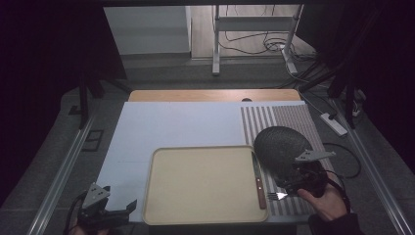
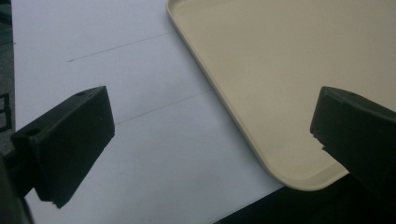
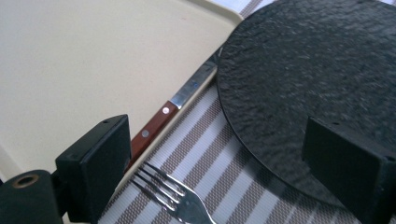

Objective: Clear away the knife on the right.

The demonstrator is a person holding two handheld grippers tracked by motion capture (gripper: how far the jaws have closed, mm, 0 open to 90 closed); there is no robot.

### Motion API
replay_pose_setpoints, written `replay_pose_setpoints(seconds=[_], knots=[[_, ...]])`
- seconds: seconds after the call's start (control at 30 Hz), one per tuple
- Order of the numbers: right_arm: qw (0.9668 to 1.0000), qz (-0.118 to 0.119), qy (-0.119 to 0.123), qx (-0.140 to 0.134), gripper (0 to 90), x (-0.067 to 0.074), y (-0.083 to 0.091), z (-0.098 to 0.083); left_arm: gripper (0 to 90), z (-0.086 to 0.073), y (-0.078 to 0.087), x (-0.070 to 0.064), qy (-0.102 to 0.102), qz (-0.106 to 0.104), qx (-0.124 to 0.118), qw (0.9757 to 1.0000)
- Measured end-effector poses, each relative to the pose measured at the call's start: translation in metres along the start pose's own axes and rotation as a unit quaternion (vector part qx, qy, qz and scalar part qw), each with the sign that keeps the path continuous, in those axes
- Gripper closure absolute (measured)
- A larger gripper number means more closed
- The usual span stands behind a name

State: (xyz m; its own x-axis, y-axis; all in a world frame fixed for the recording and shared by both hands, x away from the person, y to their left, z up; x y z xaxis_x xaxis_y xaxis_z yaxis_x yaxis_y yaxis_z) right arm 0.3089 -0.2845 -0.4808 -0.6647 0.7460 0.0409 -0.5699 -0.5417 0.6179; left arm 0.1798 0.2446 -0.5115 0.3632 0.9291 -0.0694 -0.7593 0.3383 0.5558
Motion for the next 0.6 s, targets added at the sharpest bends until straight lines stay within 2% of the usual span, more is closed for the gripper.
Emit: replay_pose_setpoints(seconds=[0.37,0.6], knots=[[0.9988,-0.02,-0.031,-0.032,8.2,-0.011,0.027,-0.019,0.0,0.0,0.0,0.0,-0.002,-0.001,0.0,1.0],[0.9975,-0.03,-0.05,-0.041,8.2,-0.017,0.037,-0.03,0.0,0.0,0.0,0.0,-0.001,-0.001,-0.001,1.0]])
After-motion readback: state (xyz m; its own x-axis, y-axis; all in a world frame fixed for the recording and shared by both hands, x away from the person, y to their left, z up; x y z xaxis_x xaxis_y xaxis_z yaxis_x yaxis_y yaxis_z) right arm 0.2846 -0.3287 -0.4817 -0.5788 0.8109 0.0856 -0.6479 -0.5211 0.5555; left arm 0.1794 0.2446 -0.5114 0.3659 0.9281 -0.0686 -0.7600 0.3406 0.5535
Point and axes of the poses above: each handheld gripper's, and its own axes: y roughly backward along the jaws, z roughly out of its top, x roughly to its left, the point moved 4 cm from there along -y, roughly forward along the jaws, and after that the axes turned 9 degrees about -x, right-handed, at the moved point
